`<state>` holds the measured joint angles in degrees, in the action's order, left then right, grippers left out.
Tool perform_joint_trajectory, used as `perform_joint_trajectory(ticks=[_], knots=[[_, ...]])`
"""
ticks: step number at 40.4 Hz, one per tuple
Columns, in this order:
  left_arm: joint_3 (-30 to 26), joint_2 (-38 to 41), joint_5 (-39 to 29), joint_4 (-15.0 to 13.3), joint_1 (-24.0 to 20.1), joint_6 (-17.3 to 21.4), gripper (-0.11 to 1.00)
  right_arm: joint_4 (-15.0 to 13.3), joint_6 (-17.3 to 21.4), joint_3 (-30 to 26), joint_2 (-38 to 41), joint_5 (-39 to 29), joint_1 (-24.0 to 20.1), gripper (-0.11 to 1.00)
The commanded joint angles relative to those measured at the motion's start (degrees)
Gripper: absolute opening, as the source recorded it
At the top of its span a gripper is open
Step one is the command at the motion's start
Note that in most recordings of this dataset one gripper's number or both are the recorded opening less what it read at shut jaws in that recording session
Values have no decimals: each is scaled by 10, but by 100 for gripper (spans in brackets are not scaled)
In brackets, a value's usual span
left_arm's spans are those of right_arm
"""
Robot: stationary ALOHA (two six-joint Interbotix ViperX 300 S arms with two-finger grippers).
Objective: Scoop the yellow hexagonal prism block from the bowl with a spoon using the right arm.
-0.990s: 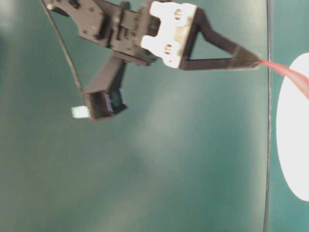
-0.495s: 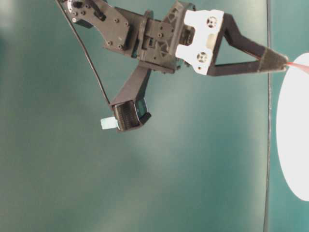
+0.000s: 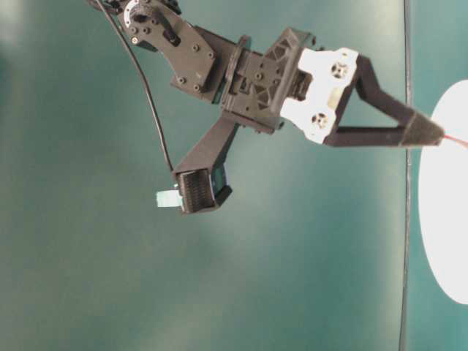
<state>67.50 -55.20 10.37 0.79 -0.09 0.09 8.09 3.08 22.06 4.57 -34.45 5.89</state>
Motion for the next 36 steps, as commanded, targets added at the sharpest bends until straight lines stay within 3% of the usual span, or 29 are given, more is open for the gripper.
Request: perform_joint_trajectory(ticks=[1,20,36], knots=[[-16,3,5,1,-1,-1,0,-5,-1,-12,-8,20,1,23],[-16,3,5,2,-1,-1,0,-9,-2,-9,-8,81,1,23],[-17,3,6,1,-1,-1,0,-10,-2,-9,-9,85,1,23]])
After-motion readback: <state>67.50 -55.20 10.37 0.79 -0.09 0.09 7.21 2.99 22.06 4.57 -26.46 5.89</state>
